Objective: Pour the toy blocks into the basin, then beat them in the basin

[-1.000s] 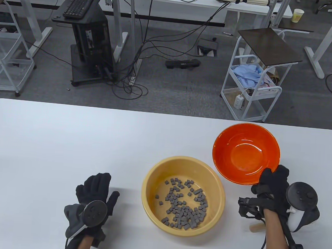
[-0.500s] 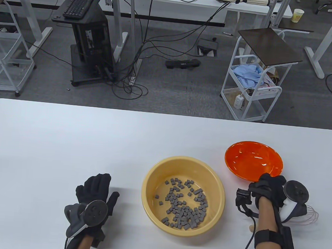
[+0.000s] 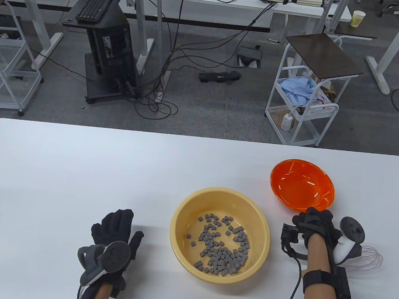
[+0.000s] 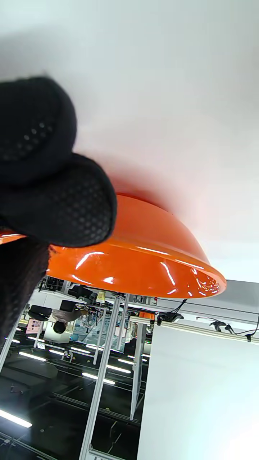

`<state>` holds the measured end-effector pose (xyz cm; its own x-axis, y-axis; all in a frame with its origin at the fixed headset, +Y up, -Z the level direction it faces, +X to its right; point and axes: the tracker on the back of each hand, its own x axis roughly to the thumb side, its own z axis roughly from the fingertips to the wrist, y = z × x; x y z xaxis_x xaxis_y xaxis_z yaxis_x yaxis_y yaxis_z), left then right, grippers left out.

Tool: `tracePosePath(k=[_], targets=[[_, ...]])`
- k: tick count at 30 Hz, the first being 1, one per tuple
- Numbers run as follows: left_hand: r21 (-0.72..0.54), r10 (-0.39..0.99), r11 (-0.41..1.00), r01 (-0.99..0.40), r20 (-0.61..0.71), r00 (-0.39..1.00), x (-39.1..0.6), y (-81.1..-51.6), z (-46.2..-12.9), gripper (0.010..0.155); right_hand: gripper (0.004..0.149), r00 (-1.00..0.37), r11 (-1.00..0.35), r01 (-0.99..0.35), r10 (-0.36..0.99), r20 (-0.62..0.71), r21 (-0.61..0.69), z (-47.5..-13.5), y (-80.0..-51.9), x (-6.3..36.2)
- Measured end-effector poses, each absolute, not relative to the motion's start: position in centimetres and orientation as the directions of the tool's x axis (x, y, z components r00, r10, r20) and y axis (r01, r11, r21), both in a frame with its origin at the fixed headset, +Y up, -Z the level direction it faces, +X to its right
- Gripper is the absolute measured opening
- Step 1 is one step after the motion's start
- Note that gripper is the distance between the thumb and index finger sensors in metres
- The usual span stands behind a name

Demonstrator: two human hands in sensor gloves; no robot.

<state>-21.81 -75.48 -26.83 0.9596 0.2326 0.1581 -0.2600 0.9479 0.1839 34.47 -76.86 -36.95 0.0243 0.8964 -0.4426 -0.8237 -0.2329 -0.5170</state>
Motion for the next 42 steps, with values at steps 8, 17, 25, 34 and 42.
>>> tracePosePath(k=[8, 17, 25, 34, 42], targets=[[0.18, 0.253, 0.941, -0.285, 0.181, 0.95, -21.4, -75.5, -26.7, 0.068, 0.061, -0.133, -0.337, -0.829, 0.895, -0.427, -0.447, -34.4, -73.5, 35.4], [0.165, 0.267, 0.936, -0.311, 0.245, 0.932, -19.7, -75.3, -26.4, 0.067, 0.052, -0.521, -0.657, -0.724, 0.72, -0.457, -0.211, -29.3, -70.9, 35.7], [0.154, 0.272, 0.933, -0.325, 0.287, 0.918, -18.5, -75.2, -26.1, 0.067, 0.06, -0.723, -0.937, -0.35, 0.273, -0.635, -0.005, -26.1, -73.4, 35.6], [0.151, 0.256, 0.939, -0.31, 0.295, 0.921, -18.2, -75.2, -26.0, 0.067, 0.071, -0.71, -0.943, -0.263, 0.046, -0.703, 0.205, -27.6, -76.7, 33.7], [0.157, 0.243, 0.941, -0.3, 0.307, 0.92, -17.8, -75.0, -25.9, 0.068, 0.059, -0.625, -0.913, -0.405, 0.236, -0.744, 0.051, -27.5, -78.0, 34.6]])
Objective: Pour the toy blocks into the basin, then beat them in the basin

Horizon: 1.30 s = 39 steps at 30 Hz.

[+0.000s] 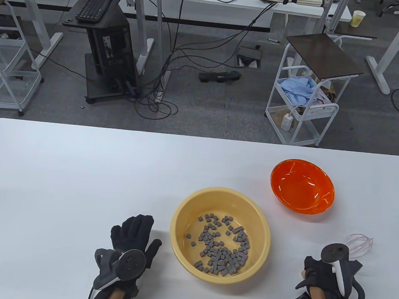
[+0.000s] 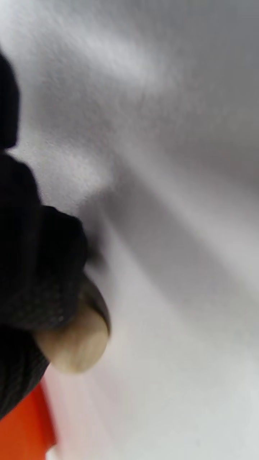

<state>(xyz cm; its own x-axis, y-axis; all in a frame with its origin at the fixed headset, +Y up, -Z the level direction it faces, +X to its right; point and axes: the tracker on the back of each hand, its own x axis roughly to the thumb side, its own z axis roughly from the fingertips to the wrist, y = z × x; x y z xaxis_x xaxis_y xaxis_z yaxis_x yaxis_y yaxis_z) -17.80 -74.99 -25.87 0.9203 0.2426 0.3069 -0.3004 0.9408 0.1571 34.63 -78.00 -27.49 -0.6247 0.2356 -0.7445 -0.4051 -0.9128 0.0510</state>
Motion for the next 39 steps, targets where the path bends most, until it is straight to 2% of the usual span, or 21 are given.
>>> tracePosePath(k=[3, 7, 11, 16, 18, 20, 21, 23, 25, 28, 30, 34, 39], targets=[[0.151, 0.268, 0.933, -0.326, 0.315, 0.911, -17.7, -75.0, -25.8, 0.068, 0.058, -0.568, -0.874, -0.482, 0.36, -0.74, -0.055, -26.9, -77.6, 35.4], [0.137, 0.338, 0.909, -0.394, 0.309, 0.889, -17.5, -75.0, -25.9, 0.068, 0.058, -0.618, -0.882, -0.417, 0.453, -0.643, -0.221, -26.4, -75.5, 35.4], [0.097, 0.502, 0.829, -0.551, 0.309, 0.808, -17.0, -74.8, -26.0, 0.068, 0.058, -0.732, -0.795, -0.397, 0.576, -0.363, -0.459, -26.1, -73.9, 34.8], [0.051, 0.616, 0.754, -0.655, 0.292, 0.732, -16.1, -74.8, -26.0, 0.071, 0.055, -0.695, -0.596, -0.638, 0.718, 0.032, -0.487, -26.4, -73.0, 33.2], [0.01, 0.669, 0.718, -0.696, 0.263, 0.695, -15.9, -75.1, -26.0, 0.075, 0.054, -0.62, -0.504, -0.734, 0.77, 0.149, -0.455, -26.6, -72.7, 32.4], [-0.044, 0.711, 0.689, -0.723, 0.234, 0.663, -15.7, -75.4, -26.1, 0.08, 0.052, -0.503, -0.403, -0.842, 0.827, 0.251, -0.358, -26.8, -72.4, 31.4], [-0.059, 0.718, 0.685, -0.727, 0.224, 0.659, -15.6, -75.5, -26.1, 0.082, 0.051, -0.482, -0.394, -0.863, 0.831, 0.278, -0.317, -26.8, -72.3, 31.0], [-0.089, 0.736, 0.67, -0.737, 0.212, 0.643, -15.4, -75.8, -26.2, 0.084, 0.051, -0.5, -0.454, -0.865, 0.814, 0.294, -0.215, -26.9, -71.8, 29.7], [-0.122, 0.749, 0.658, -0.743, 0.208, 0.629, -15.1, -76.0, -26.3, 0.087, 0.051, -0.54, -0.515, -0.841, 0.773, 0.334, -0.166, -26.9, -71.1, 28.3], [-0.154, 0.765, 0.641, -0.752, 0.207, 0.61, -14.6, -76.3, -26.4, 0.09, 0.067, -0.58, -0.597, -0.799, 0.732, 0.358, -0.075, -26.8, -70.0, 26.4], [-0.173, 0.771, 0.635, -0.753, 0.2, 0.604, -14.1, -76.6, -26.5, 0.09, 0.061, -0.572, -0.622, -0.783, 0.726, 0.382, 0.01, -26.9, -69.2, 25.0], [-0.162, 0.762, 0.647, -0.745, 0.19, 0.619, -13.5, -76.7, -26.4, 0.087, 0.051, -0.589, -0.641, -0.761, 0.746, 0.31, 0.095, -27.7, -68.3, 23.0], [-0.143, 0.844, 0.535, -0.833, 0.122, 0.522, -13.6, -77.0, -26.3, 0.082, 0.046, -0.69, -0.744, -0.647, 0.664, 0.288, 0.163, -29.8, -67.6, 20.1]])
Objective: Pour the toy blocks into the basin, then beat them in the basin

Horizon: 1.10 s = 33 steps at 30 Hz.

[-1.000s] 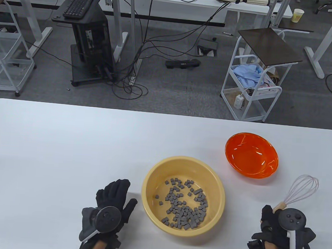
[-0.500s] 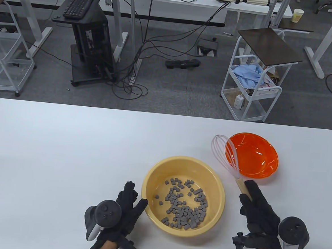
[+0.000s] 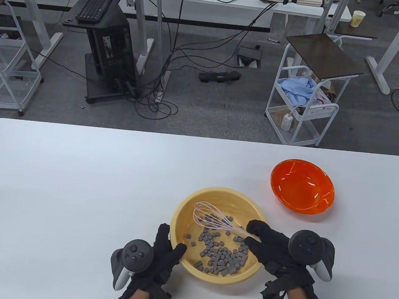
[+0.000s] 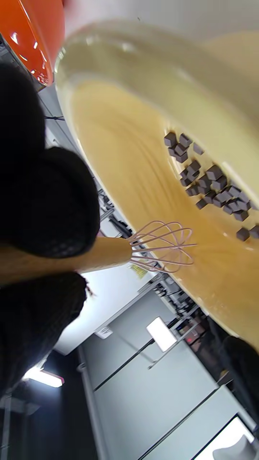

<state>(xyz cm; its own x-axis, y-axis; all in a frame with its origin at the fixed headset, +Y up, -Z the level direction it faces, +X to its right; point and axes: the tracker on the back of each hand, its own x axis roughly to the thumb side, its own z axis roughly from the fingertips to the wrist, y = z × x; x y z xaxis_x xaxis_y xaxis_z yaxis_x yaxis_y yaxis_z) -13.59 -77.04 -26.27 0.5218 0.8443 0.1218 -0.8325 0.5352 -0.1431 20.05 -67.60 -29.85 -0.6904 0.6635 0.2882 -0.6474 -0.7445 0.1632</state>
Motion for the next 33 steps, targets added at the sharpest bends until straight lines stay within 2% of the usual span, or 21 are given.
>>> tracePosePath(k=[4, 6, 12, 16, 23, 33], targets=[[-0.143, 0.911, 0.413, -0.899, 0.061, 0.409, -13.9, -77.7, -26.3, 0.079, 0.044, -0.711, -0.763, -0.592, 0.646, 0.277, 0.259, -30.9, -67.6, 17.9], [-0.133, 0.922, 0.388, -0.912, 0.055, 0.384, -14.0, -77.9, -26.2, 0.078, 0.043, -0.716, -0.768, -0.581, 0.639, 0.279, 0.268, -31.0, -67.5, 17.7], [-0.114, 0.922, 0.386, -0.915, 0.054, 0.382, -14.0, -78.0, -26.3, 0.076, 0.04, -0.657, -0.695, -0.619, 0.714, 0.243, 0.366, -31.1, -66.5, 19.3], [-0.104, 0.925, 0.379, -0.92, 0.045, 0.376, -14.0, -78.0, -26.4, 0.076, 0.04, -0.68, -0.705, -0.585, 0.696, 0.231, 0.401, -31.1, -65.4, 20.6], [-0.107, 0.931, 0.366, -0.924, 0.038, 0.364, -14.1, -78.0, -26.5, 0.075, 0.038, -0.694, -0.715, -0.583, 0.686, 0.221, 0.386, -31.1, -64.1, 21.7], [-0.092, 0.939, 0.343, -0.935, 0.028, 0.342, -14.6, -78.0, -26.5, 0.074, 0.038, -0.756, -0.762, -0.583, 0.636, 0.155, 0.283, -30.4, -62.9, 24.0]])
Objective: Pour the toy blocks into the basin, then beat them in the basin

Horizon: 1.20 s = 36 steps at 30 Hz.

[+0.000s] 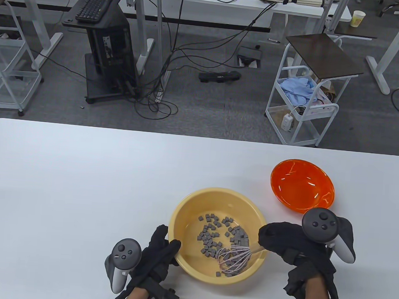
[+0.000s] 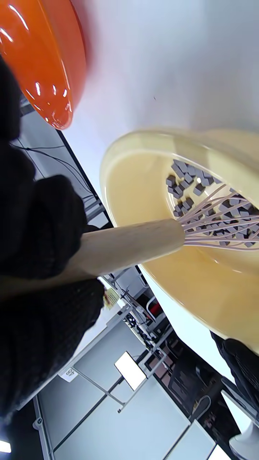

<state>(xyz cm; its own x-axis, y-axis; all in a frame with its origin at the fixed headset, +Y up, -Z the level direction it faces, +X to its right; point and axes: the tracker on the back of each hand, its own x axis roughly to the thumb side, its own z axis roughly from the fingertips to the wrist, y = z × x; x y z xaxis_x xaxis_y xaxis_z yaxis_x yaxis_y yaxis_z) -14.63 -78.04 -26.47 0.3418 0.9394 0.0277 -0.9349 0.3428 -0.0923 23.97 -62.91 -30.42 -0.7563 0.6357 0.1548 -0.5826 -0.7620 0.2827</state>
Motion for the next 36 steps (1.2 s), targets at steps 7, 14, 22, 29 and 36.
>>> tracePosePath(k=[7, 14, 22, 29, 36], targets=[[-0.094, 0.934, 0.358, -0.929, 0.038, 0.356, -14.7, -78.0, -26.5, 0.073, 0.038, -0.847, -0.859, -0.481, 0.507, 0.16, 0.177, -29.4, -61.6, 22.8], [-0.104, 0.934, 0.357, -0.928, 0.044, 0.354, -14.8, -78.0, -26.6, 0.073, 0.044, -0.909, -0.921, -0.384, 0.389, 0.148, 0.062, -29.0, -61.5, 21.2], [-0.122, 0.938, 0.346, -0.93, 0.045, 0.343, -14.8, -78.0, -26.6, 0.073, 0.05, -0.921, -0.929, -0.362, 0.342, 0.188, -0.084, -29.2, -62.3, 19.8], [-0.132, 0.939, 0.344, -0.929, 0.047, 0.341, -14.9, -78.0, -26.6, 0.072, 0.055, -0.883, -0.916, -0.398, 0.373, 0.283, -0.036, -29.5, -63.6, 18.0], [-0.138, 0.941, 0.339, -0.931, 0.048, 0.335, -14.9, -78.0, -26.7, 0.072, 0.059, -0.756, -0.82, -0.532, 0.572, 0.318, 0.21, -30.2, -65.1, 17.1]])
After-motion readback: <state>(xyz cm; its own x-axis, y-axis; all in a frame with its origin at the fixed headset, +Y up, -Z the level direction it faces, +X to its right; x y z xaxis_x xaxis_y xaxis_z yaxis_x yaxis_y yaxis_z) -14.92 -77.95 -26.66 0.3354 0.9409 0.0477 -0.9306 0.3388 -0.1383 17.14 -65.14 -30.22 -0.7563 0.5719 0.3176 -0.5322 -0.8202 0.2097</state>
